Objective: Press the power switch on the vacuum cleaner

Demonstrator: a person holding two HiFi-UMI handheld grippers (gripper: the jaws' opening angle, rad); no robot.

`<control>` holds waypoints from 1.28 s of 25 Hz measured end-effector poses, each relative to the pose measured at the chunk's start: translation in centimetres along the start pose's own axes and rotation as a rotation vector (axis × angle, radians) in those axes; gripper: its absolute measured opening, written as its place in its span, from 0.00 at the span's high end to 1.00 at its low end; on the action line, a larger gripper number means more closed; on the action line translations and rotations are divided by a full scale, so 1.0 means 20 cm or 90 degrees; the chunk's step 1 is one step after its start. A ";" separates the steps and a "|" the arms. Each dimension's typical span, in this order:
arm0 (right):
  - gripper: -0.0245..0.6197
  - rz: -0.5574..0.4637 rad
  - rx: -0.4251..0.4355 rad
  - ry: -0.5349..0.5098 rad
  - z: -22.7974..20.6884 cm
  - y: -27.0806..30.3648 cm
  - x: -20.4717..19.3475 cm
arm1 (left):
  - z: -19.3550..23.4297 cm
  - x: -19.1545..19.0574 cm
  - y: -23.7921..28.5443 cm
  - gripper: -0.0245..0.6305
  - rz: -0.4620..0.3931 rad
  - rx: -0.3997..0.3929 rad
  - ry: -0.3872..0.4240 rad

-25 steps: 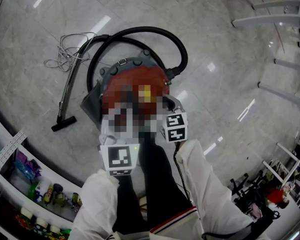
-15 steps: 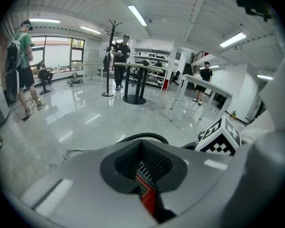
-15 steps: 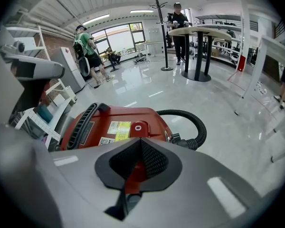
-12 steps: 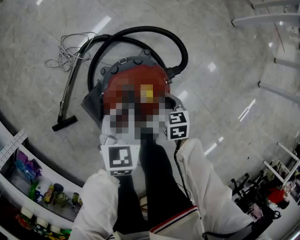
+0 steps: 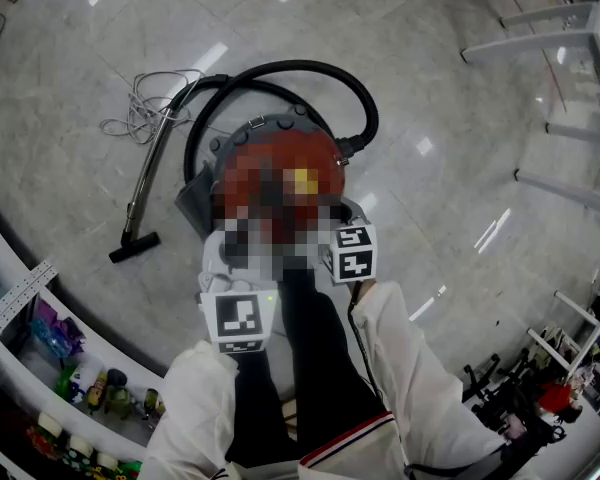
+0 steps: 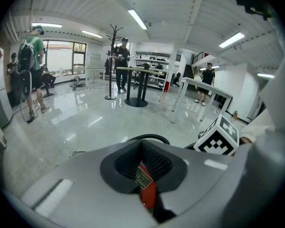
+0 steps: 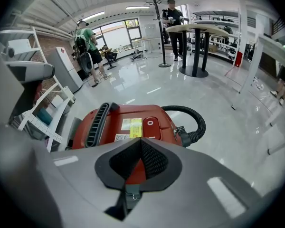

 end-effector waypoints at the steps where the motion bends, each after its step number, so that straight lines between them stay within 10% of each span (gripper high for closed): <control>1: 0.96 0.000 -0.001 0.001 0.01 -0.01 0.00 | 0.00 0.01 -0.02 0.96 -0.004 -0.001 0.002; 32: 0.96 -0.103 -0.034 0.013 0.54 -0.64 0.20 | 0.27 0.16 -0.67 0.96 -0.057 0.004 0.053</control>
Point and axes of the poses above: the fingertips, and each gripper's own axes: y forward along the fingers, z to its left, x out of its top, the point moved 8 cm from there along -y, backward along the fingers, and after that the axes turned 9 degrees about z, right-handed, at the moved point
